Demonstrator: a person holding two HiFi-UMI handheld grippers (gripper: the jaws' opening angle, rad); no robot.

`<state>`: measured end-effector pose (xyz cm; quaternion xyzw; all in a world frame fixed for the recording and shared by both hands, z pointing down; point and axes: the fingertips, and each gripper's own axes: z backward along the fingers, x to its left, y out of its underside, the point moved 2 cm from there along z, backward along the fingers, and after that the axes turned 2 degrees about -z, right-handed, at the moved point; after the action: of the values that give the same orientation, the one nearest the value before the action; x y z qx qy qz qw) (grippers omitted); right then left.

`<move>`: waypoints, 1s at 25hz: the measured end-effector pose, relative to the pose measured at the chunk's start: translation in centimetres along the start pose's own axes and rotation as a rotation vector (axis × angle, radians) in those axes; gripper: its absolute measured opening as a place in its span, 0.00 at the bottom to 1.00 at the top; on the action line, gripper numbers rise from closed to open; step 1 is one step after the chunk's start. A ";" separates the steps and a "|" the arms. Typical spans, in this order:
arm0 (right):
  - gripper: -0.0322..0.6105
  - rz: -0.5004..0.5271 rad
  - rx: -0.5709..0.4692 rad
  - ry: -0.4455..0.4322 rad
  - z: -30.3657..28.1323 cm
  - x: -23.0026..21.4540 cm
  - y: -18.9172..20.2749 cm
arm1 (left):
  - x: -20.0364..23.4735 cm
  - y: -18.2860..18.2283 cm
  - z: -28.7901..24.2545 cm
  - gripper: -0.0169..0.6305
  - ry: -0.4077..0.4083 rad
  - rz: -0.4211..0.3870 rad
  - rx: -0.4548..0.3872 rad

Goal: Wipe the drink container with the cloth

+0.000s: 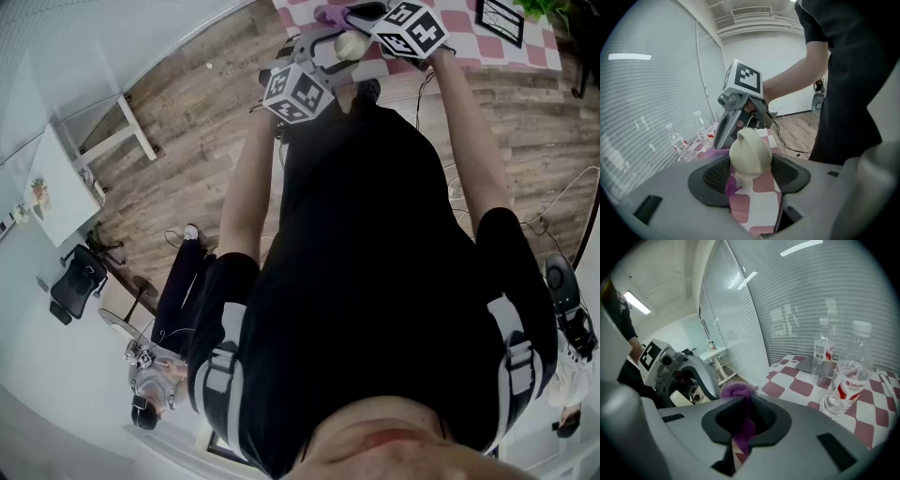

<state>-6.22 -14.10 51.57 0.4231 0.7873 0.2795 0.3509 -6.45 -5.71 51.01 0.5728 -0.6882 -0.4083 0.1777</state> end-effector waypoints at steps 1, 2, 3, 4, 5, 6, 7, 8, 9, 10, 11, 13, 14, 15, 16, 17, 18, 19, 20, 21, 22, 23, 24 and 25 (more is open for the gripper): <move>0.12 0.001 -0.010 -0.006 0.2 0.2 -0.3 | 0.0 0.0 0.0 0.48 0.000 0.007 0.000; 0.12 0.001 -0.022 -0.006 0.5 0.4 -0.6 | 0.1 0.0 0.0 0.48 -0.001 0.020 -0.001; 0.12 -0.002 -0.036 -0.002 0.8 0.6 -0.8 | 0.3 0.0 0.0 0.48 -0.003 0.041 -0.004; 0.12 -0.008 -0.052 0.006 1.0 0.6 -1.0 | 0.5 0.1 0.0 0.48 -0.006 0.067 -0.008; 0.12 -0.015 -0.068 0.016 1.3 0.6 -1.2 | 0.8 0.1 0.1 0.48 -0.010 0.093 -0.013; 0.12 -0.023 -0.083 0.024 1.6 0.6 -1.3 | 1.1 0.2 0.1 0.48 -0.014 0.118 -0.016; 0.12 -0.031 -0.096 0.030 1.9 0.6 -1.4 | 1.3 0.3 0.2 0.48 -0.017 0.141 -0.018; 0.12 -0.037 -0.107 0.034 2.2 0.6 -1.4 | 1.5 0.3 0.2 0.48 -0.020 0.161 -0.019; 0.12 -0.041 -0.115 0.036 2.5 0.6 -1.4 | 1.7 0.4 0.2 0.48 -0.023 0.180 -0.020; 0.12 -0.043 -0.121 0.037 2.8 0.7 -1.3 | 1.8 0.5 0.2 0.48 -0.025 0.198 -0.020; 0.12 -0.042 -0.126 0.038 3.0 0.8 -1.3 | 2.0 0.6 0.3 0.48 -0.029 0.215 -0.021; 0.12 -0.041 -0.133 0.041 3.3 0.9 -1.4 | 2.4 0.8 0.4 0.48 -0.034 0.243 -0.022; 0.12 -0.041 -0.135 0.041 3.5 1.0 -1.4 | 2.5 0.8 0.4 0.48 -0.035 0.255 -0.025; 0.12 -0.041 -0.138 0.041 3.7 1.1 -1.5 | 2.7 0.8 0.5 0.48 -0.036 0.265 -0.031; 0.12 -0.041 -0.140 0.041 3.9 1.3 -1.5 | 2.8 0.7 0.6 0.48 -0.038 0.276 -0.036; 0.12 -0.042 -0.143 0.041 4.1 1.4 -1.4 | 2.9 0.7 0.6 0.48 -0.041 0.289 -0.040; 0.12 -0.043 -0.146 0.041 4.3 1.5 -1.4 | 3.1 0.7 0.6 0.48 -0.043 0.301 -0.042; 0.12 -0.044 -0.149 0.040 4.5 1.6 -1.3 | 3.2 0.8 0.6 0.48 -0.045 0.312 -0.043; 0.12 -0.045 -0.153 0.037 4.7 1.7 -1.2 | 3.3 0.8 0.6 0.48 -0.048 0.321 -0.044; 0.12 -0.046 -0.155 0.034 4.9 1.7 -1.1 | 3.5 0.8 0.5 0.48 -0.050 0.330 -0.045; 0.12 -0.048 -0.157 0.030 5.0 1.7 -0.9 | 3.6 0.8 0.5 0.48 -0.052 0.338 -0.046; 0.12 -0.053 -0.157 0.028 5.2 1.6 -0.7 | 3.7 0.8 0.4 0.48 -0.055 0.345 -0.048; 0.12 -0.058 -0.156 0.026 5.3 1.5 -0.4 | 3.8 0.8 0.3 0.48 -0.057 0.352 -0.049; 0.12 -0.065 -0.155 0.025 5.4 1.5 -0.2 | 3.9 0.8 0.2 0.48 -0.058 0.357 -0.050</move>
<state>-2.66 -12.14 47.76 0.3654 0.7808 0.3335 0.3815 -8.19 -9.24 50.60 0.4248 -0.7735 -0.4035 0.2416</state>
